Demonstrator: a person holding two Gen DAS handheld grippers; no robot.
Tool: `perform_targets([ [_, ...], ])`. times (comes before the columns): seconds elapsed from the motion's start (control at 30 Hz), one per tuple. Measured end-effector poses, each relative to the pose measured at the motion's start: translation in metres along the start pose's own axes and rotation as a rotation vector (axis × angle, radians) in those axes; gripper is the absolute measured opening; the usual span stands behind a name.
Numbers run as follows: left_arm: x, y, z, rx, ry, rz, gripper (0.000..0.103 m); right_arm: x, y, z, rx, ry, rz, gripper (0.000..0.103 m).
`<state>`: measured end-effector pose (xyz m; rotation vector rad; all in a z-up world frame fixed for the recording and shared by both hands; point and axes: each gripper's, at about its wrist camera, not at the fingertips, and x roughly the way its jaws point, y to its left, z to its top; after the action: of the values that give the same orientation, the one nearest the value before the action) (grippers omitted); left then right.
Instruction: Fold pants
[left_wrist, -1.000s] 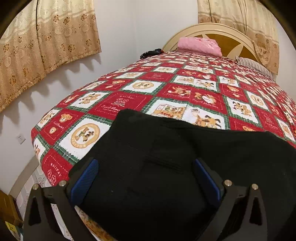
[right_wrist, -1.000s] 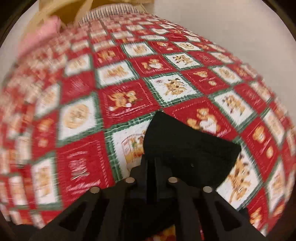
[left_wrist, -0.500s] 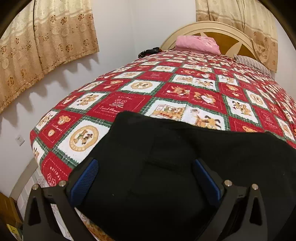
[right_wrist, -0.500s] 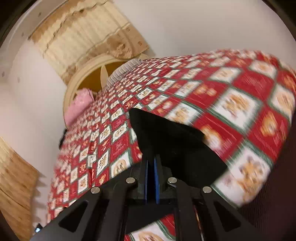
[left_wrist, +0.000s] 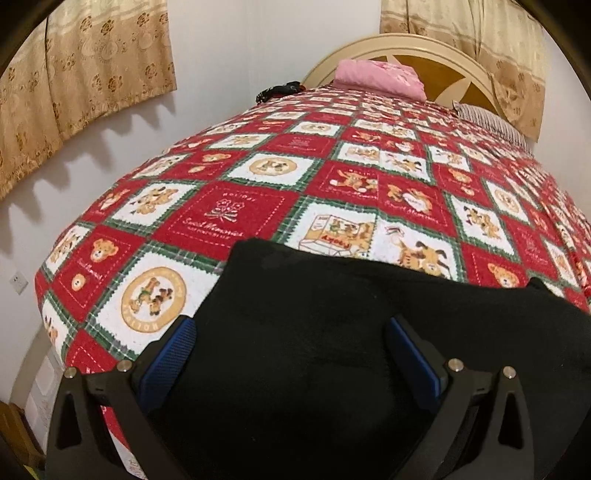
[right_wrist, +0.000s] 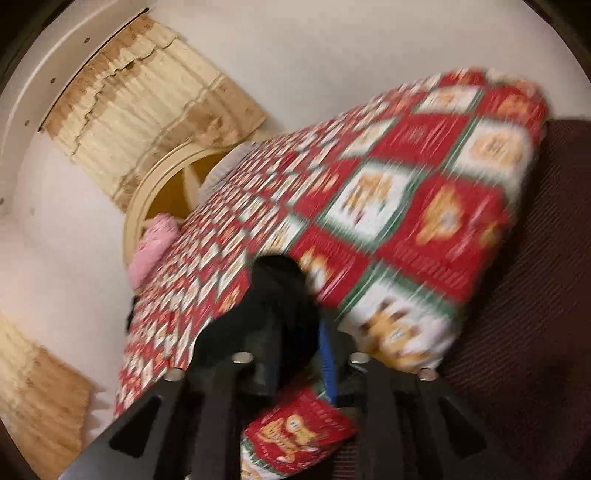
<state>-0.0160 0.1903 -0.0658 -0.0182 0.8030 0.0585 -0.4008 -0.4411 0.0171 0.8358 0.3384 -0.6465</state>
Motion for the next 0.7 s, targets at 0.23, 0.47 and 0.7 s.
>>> perform_targets([
  [0.23,-0.017,0.004,0.001,-0.076,0.056,-0.028,0.103,0.002,0.031,0.036,-0.165,0.008,-0.023,0.075],
  [0.47,-0.059,-0.032,0.002,-0.045,-0.027,-0.099,0.103,0.070,0.040,0.026,-0.322,0.183,-0.111,0.032],
  [0.7,-0.082,-0.079,0.014,0.094,-0.109,-0.111,0.103,0.042,0.083,-0.001,-0.593,0.048,-0.077,0.011],
])
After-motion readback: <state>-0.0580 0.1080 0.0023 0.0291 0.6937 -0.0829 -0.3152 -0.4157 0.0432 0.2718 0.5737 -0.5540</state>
